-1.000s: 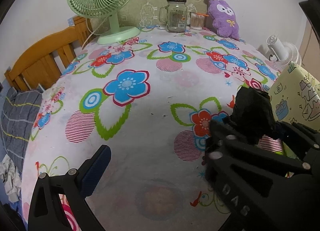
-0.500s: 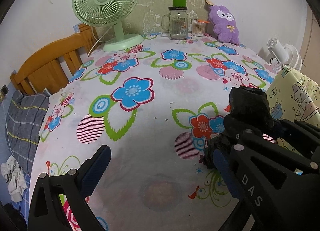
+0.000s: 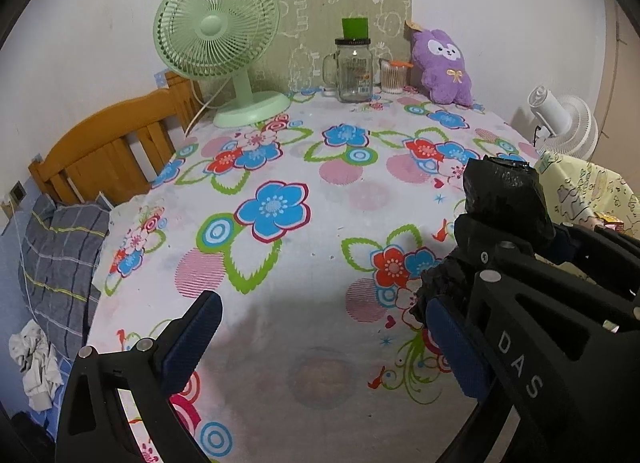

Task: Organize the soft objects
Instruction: 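Carry the black bag roll in the right tool over the basket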

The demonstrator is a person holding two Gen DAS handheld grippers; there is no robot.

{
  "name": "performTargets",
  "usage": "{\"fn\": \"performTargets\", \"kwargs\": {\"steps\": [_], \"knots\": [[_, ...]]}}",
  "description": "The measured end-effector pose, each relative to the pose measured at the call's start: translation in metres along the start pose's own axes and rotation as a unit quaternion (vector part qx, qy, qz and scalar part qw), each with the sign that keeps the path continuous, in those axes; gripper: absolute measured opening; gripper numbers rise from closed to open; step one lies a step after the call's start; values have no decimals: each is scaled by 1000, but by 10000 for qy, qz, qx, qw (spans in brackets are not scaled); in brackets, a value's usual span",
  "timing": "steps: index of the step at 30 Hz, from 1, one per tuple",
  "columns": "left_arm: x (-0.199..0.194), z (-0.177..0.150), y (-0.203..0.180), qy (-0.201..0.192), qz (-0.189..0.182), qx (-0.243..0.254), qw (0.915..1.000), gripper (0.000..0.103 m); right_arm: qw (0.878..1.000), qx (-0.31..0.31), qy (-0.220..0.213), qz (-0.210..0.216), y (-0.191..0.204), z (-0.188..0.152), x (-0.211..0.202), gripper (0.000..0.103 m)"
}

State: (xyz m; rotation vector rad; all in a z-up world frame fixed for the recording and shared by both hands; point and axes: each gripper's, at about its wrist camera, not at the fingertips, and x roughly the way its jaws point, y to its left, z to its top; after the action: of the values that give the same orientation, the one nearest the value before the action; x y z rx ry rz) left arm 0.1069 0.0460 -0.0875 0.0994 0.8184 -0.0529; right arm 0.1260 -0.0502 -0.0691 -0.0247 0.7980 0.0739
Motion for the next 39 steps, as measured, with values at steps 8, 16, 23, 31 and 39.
{"fn": "performTargets", "kwargs": {"steps": [8,16,23,31,39], "knots": [[-22,10,-4,-250,23,-20,9997,103,9996,-30,-266,15,-3,11,-24,32],[-42,21,-10,-472,-25,-97,9988,103,9988,-88,-484,15,-10,19,-46,32],[-57,28,-22,-642,-105,-97,9978,103,9977,-43,-669,13,-23,24,-66,32],[-69,37,-41,-799,-239,-59,9965,103,9963,40,-856,-33,-43,29,-85,32],[-75,41,-67,-888,-357,-5,9954,103,9949,163,-993,-85,-68,28,-99,32]]}}
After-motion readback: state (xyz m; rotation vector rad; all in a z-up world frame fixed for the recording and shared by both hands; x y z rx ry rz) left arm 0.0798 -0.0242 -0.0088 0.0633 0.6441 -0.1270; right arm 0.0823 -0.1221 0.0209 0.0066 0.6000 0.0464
